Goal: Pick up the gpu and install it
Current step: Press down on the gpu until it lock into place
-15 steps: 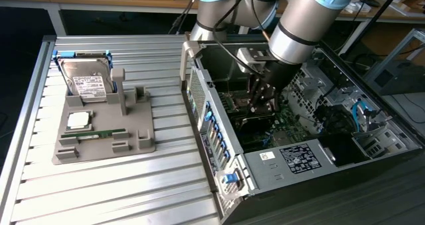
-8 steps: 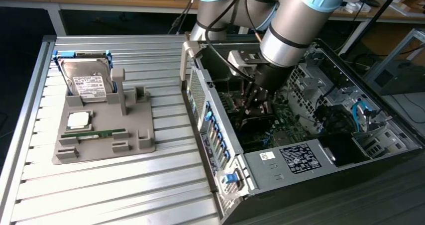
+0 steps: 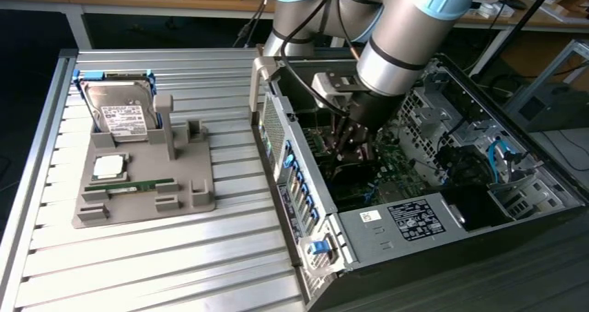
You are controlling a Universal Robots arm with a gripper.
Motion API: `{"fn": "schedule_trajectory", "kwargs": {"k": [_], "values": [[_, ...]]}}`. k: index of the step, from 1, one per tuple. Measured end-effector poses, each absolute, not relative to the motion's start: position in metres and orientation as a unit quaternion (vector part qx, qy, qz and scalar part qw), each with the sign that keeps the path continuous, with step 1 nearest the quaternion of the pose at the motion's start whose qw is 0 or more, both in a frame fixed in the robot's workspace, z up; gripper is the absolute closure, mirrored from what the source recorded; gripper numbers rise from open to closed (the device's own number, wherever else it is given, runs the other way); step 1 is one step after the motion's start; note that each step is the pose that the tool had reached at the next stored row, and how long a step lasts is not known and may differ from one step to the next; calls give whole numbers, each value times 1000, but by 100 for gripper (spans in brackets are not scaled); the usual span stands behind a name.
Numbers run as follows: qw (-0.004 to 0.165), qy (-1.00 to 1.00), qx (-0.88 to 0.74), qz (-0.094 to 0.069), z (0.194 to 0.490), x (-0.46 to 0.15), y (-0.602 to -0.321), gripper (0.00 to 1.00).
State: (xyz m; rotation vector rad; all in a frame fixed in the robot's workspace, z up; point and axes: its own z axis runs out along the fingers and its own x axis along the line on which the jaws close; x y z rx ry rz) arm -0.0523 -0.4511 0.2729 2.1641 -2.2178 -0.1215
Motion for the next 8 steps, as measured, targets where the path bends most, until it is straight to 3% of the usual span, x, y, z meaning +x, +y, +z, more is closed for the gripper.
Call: {"fn": "schedule_trajectory", "kwargs": {"k": [8], "values": [[20,-713,700,-40,276,-52,-451,89]]}}
